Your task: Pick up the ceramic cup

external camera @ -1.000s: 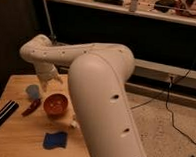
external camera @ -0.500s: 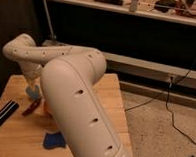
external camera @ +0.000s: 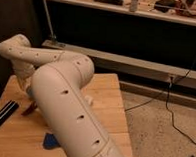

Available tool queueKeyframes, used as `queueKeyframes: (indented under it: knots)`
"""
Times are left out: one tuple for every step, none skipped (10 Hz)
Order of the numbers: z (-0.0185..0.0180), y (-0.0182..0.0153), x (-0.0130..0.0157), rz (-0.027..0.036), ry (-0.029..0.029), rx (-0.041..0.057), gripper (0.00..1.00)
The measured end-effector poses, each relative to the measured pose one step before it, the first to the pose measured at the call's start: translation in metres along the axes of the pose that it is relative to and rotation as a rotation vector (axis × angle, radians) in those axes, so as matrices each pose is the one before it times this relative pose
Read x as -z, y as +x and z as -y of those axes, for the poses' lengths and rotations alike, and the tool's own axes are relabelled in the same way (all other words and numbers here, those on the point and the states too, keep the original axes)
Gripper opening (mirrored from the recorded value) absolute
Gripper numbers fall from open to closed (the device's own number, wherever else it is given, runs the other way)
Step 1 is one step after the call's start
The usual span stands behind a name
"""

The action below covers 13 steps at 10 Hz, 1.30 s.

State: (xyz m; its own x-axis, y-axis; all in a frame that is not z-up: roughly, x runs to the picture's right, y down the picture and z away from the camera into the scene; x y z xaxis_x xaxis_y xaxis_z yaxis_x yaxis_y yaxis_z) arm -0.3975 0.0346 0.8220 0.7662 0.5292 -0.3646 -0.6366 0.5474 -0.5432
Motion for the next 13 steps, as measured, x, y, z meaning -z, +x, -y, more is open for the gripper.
queueKeyframes:
  knots:
    - [-0.01647, -0.00338, -0.00970, -0.02237, -0.00668, 0.05251, 0.65]
    - [-0.01024, -0.00063, -0.00555, -0.01606, -0.00623, 0.03195, 0.65]
    - [-0.01063, 0.00121, -0.00828, -0.02651, -0.00272, 0.04284, 0.65]
    - [-0.00636, 0.00191, -0.00826, -0.02355, 0.00511, 0.03451, 0.65]
    - [-0.00284, 0.00143, -0.00822, -0.01818, 0.00641, 0.02033, 0.65]
    - [0.00182, 0.00096, -0.00845, -0.01356, 0.01540, 0.01163, 0.65]
    - [0.00370, -0.00019, -0.00721, -0.00790, 0.01246, 0.00059, 0.65]
    - [0.00207, -0.00182, -0.00483, 0.00063, 0.00391, -0.00253, 0.65]
    - [0.00217, -0.00257, -0.00351, 0.00641, -0.00111, -0.00323, 0.65]
    - [0.00199, -0.00184, -0.00390, 0.00827, -0.01703, -0.00597, 0.65]
    - [0.00055, -0.00105, -0.00358, 0.00850, -0.02995, -0.00349, 0.65]
    - [0.00171, 0.00131, -0.00440, -0.00118, -0.01774, 0.00123, 0.65]
    - [0.00422, 0.00413, -0.00655, -0.01158, -0.01296, -0.00040, 0.65]
